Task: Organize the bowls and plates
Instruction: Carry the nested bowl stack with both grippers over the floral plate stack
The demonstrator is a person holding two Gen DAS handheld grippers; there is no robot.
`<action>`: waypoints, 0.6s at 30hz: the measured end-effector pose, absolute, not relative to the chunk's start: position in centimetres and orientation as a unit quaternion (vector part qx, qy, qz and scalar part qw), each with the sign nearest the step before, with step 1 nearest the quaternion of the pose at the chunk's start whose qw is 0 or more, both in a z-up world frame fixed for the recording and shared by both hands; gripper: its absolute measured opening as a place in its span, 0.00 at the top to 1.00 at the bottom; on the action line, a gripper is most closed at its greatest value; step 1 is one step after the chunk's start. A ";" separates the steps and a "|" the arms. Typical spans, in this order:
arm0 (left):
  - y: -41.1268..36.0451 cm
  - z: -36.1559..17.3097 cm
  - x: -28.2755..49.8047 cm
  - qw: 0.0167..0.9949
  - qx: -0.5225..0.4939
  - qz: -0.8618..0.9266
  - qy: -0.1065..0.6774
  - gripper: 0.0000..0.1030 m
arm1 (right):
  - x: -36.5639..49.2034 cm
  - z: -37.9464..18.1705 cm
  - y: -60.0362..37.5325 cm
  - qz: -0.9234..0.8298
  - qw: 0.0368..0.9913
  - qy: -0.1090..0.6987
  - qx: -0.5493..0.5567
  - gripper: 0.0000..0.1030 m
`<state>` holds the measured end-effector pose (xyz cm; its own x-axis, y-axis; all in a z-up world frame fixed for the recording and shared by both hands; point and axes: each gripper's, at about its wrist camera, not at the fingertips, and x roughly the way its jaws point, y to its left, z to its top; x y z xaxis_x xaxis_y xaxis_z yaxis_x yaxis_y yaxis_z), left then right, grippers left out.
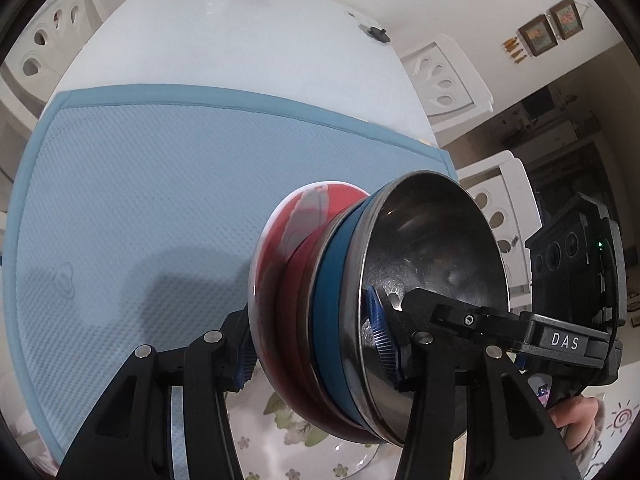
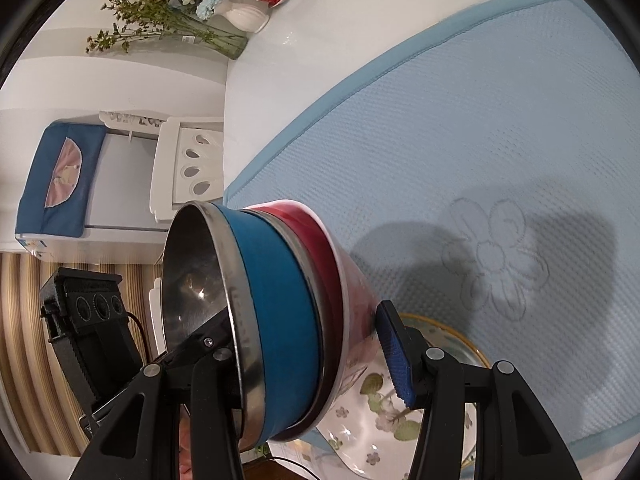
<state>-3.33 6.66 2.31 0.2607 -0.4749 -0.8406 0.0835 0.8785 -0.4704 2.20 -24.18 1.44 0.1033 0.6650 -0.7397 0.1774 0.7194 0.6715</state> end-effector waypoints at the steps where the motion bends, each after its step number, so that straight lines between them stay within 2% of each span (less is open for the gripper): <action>1: 6.6 2.3 -3.7 0.776 -0.168 -0.182 0.580 0.55 | 1.9 1.5 -24.3 0.183 0.668 0.644 0.325 0.51; 18: 6.2 3.1 -9.0 0.781 -0.161 -0.200 0.569 0.55 | -2.7 3.1 -24.4 0.179 0.679 0.641 0.310 0.51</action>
